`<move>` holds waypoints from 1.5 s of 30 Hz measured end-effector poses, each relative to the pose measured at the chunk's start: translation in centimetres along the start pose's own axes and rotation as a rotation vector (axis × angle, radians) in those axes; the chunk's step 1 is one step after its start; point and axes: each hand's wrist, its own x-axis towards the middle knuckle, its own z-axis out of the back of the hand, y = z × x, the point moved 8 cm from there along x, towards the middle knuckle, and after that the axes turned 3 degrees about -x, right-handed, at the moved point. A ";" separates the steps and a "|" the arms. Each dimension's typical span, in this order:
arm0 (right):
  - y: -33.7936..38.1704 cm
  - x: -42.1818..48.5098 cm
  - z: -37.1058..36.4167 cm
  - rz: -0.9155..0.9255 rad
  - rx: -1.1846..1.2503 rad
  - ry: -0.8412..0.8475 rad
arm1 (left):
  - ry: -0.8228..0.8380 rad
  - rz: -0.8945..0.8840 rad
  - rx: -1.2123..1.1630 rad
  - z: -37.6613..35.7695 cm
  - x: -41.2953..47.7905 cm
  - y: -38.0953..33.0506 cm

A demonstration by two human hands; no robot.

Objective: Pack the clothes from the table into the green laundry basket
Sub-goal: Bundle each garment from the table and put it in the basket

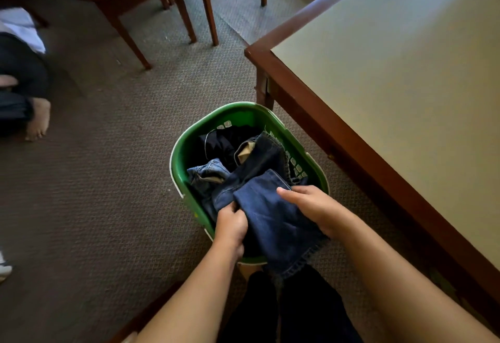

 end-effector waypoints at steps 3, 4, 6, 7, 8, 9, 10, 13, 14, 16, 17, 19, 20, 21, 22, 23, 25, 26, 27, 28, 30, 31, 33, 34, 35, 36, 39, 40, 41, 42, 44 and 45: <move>1.2 0.7 -3.1 -0.078 0.489 0.211 | -0.023 0.080 -0.026 0.4 0.8 -0.8; 2.0 0.9 -3.8 -0.066 0.558 0.255 | 0.014 0.108 0.025 0.6 0.6 -0.6; 3.9 1.4 -4.4 0.004 0.640 0.272 | 0.062 0.152 0.075 1.1 0.5 0.4; 4.7 1.7 -4.5 0.030 0.678 0.264 | 0.062 0.206 0.047 1.4 0.1 1.2; 5.3 2.1 -4.5 0.050 0.729 0.266 | 0.048 0.269 -0.040 1.2 0.1 1.9; 5.9 2.6 -4.4 0.058 0.801 0.281 | 0.031 0.265 -0.032 0.7 0.5 1.9; 6.4 3.2 -4.3 0.061 0.874 0.301 | 0.001 0.231 -0.018 -0.1 0.8 1.2; 7.4 5.6 -3.8 0.087 0.742 0.296 | -0.119 0.028 -0.055 -1.7 1.5 -1.9; 7.2 6.5 -3.4 0.104 0.554 0.250 | -0.128 0.007 -0.052 -1.9 1.3 -2.5; 7.2 7.9 -1.8 0.172 0.095 0.114 | -0.167 0.019 -0.047 -1.7 1.6 -2.4; 7.3 8.8 -1.0 0.213 -0.122 0.049 | -0.208 0.008 -0.036 -1.5 1.9 -2.4; 6.8 10.5 0.2 0.247 -0.492 -0.017 | -0.284 -0.083 0.096 -1.3 2.6 -3.5; 6.5 11.3 0.4 0.266 -0.648 -0.030 | -0.339 -0.149 0.200 -1.1 2.7 -4.3; 6.2 12.2 0.3 0.301 -0.797 -0.029 | -0.404 -0.230 0.324 -0.9 3.0 -5.0; 5.8 12.9 -0.2 0.342 -0.952 -0.028 | -0.476 -0.312 0.465 -0.5 3.3 -5.6; 5.5 13.5 -0.6 0.382 -1.105 -0.047 | -0.540 -0.377 0.620 -0.3 3.6 -6.1; 5.5 14.7 -1.7 0.459 -1.359 -0.098 | -0.576 -0.421 0.920 -0.5 4.9 -6.4; 5.7 15.3 -2.3 0.493 -1.436 -0.101 | -0.540 -0.397 1.053 -0.7 5.8 -6.1; 6.0 16.0 -3.0 0.522 -1.488 -0.091 | -0.485 -0.369 1.154 -0.8 7.1 -5.4; 6.3 16.9 -3.6 0.533 -1.526 -0.068 | -0.435 -0.354 1.235 -0.7 8.4 -4.9; 6.5 19.2 -4.6 0.511 -1.593 -0.039 | -0.380 -0.354 1.304 -0.2 11.1 -4.3; 6.2 20.7 -5.0 0.482 -1.616 -0.033 | -0.354 -0.345 1.300 0.1 12.7 -3.9; 5.8 23.0 -5.1 0.423 -1.636 -0.029 | -0.281 -0.297 1.272 0.4 15.4 -3.8; 5.2 24.5 -5.2 0.390 -1.644 -0.016 | -0.238 -0.257 1.254 0.5 17.1 -3.3; 4.6 26.0 -5.3 0.360 -1.644 -0.001 | -0.198 -0.217 1.243 0.6 18.7 -2.7; 3.9 27.4 -5.4 0.329 -1.640 0.018 | -0.163 -0.177 1.235 0.7 20.2 -2.0; 1.8 30.8 -5.8 0.248 -1.679 0.043 | -0.084 -0.067 1.251 1.1 24.3 0.5; 1.1 31.7 -6.0 0.244 -1.689 0.034 | -0.060 -0.035 1.249 1.1 25.4 1.4; 0.4 32.5 -6.2 0.252 -1.691 0.019 | -0.039 -0.005 1.238 1.1 26.6 2.2; -0.2 33.3 -6.4 0.265 -1.692 -0.005 | -0.026 0.016 1.228 0.9 27.6 2.8; -1.4 34.9 -6.3 0.268 -1.693 -0.045 | -0.028 0.023 1.208 0.6 29.3 3.9; -2.0 35.9 -6.4 0.263 -1.697 -0.050 | -0.030 0.015 1.202 0.3 30.2 4.5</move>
